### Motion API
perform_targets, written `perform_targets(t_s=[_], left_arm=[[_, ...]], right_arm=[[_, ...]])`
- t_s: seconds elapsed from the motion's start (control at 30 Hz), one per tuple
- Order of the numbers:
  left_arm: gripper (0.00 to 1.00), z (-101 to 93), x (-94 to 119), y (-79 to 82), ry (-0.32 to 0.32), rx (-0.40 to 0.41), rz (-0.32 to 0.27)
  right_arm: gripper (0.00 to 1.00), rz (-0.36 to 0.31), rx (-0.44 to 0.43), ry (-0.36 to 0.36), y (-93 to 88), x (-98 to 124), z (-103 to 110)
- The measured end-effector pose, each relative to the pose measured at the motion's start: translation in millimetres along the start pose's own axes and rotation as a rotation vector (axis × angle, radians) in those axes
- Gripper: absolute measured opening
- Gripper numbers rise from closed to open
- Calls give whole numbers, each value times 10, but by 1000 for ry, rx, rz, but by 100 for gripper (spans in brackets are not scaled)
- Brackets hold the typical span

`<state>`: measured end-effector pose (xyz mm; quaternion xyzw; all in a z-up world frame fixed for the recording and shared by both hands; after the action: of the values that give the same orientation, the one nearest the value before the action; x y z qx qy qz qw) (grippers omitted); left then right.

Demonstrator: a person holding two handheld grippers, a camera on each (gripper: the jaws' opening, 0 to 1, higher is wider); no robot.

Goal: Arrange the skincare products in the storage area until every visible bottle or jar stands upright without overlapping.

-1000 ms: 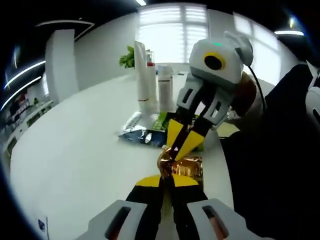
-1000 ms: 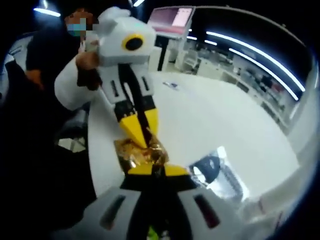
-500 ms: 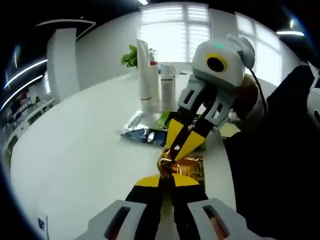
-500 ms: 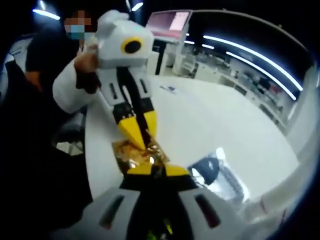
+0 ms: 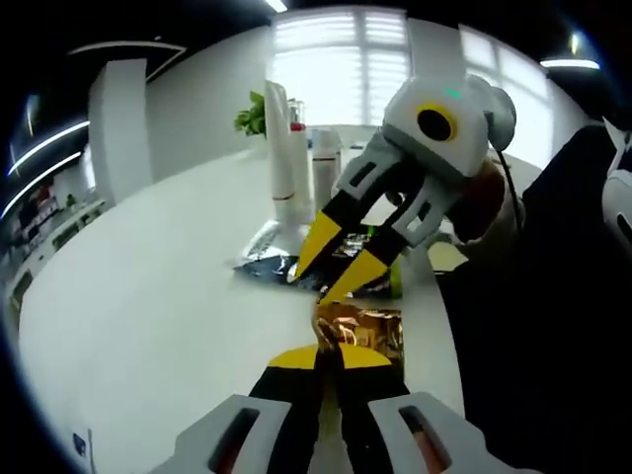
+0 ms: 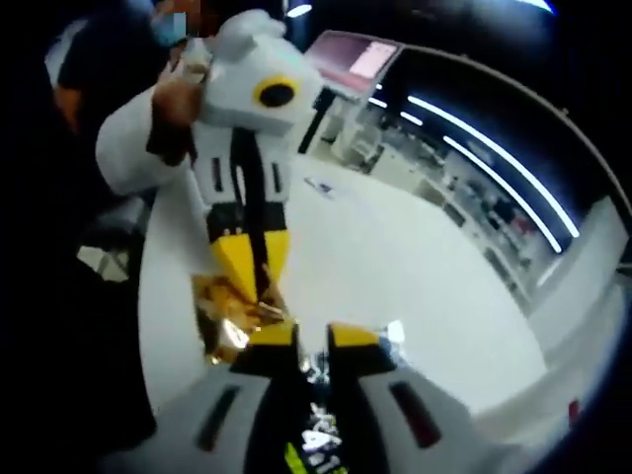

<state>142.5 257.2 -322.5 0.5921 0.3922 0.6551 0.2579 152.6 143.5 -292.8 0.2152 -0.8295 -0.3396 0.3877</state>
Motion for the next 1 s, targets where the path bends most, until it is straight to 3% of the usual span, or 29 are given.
perform_targets(t_s=[0.03, 0.23, 0.33, 0.83, 1.0], left_arm=[[4, 7, -2, 1, 1, 3, -1], [4, 5, -7, 7, 11, 23, 5], [4, -5, -10, 11, 17, 47, 11], [5, 10, 93, 30, 27, 18, 59], [5, 2, 162, 13, 55, 34, 78]], right_arm=[[1, -9, 1, 6, 19, 15, -7], [0, -32, -25, 119, 32, 9, 171], [0, 12, -37, 195, -43, -35, 296], [0, -40, -38, 217, -72, -35, 316], [0, -54, -77, 238, -76, -42, 294]])
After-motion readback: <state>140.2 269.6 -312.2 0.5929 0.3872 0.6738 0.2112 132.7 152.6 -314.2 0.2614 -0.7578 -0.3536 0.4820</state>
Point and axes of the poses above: the point that each gripper's makers call its tool centre point, and the gripper's own axes: x roughly backward along the fingers, z roughly to its left, y roughly out of its top, the point moved 6 cm from there along x, roughly backward along the fingers, and after that the axes turned 2 degrees about -x, right-handed, at the moved point
